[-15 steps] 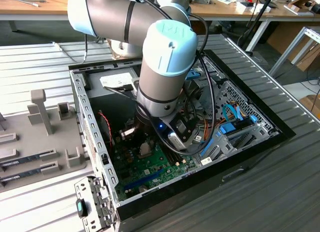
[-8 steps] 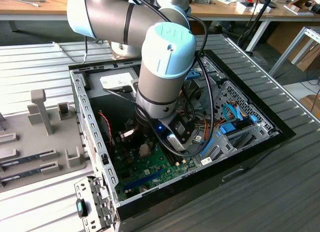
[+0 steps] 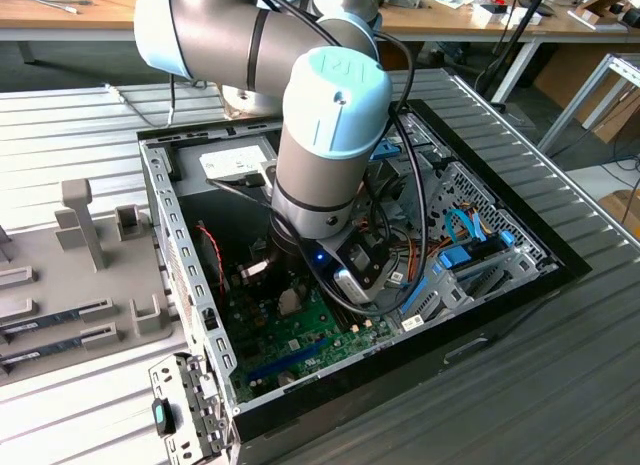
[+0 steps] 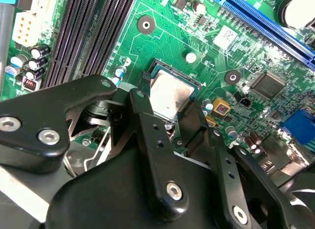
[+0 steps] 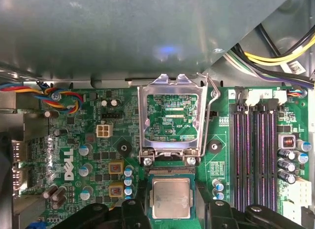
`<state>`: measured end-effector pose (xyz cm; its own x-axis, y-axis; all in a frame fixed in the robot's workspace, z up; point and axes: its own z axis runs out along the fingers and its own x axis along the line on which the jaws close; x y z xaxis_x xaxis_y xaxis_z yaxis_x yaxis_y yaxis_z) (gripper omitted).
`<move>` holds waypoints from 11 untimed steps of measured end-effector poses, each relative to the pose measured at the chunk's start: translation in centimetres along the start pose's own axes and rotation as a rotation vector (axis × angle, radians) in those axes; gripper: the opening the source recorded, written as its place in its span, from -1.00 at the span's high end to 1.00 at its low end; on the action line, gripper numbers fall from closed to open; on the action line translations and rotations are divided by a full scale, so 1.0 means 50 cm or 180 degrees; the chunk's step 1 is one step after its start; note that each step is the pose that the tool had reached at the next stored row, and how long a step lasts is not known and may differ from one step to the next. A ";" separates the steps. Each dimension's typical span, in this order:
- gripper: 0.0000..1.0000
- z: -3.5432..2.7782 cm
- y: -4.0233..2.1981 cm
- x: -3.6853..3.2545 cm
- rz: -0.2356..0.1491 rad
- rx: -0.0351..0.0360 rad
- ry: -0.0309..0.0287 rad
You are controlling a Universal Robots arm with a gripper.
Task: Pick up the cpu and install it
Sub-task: 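Place the cpu into insertion slot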
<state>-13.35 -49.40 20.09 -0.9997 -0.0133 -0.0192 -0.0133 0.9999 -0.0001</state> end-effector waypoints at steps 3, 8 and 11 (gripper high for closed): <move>0.06 0.001 0.001 0.000 0.0000 -0.0005 -0.0001; 0.06 0.000 0.004 0.000 0.0000 -0.0005 0.0000; 0.06 0.000 0.007 0.000 0.0001 -0.0005 0.0000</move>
<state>-13.36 -49.07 20.07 -0.9997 -0.0132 -0.0193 -0.0132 0.9999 0.0016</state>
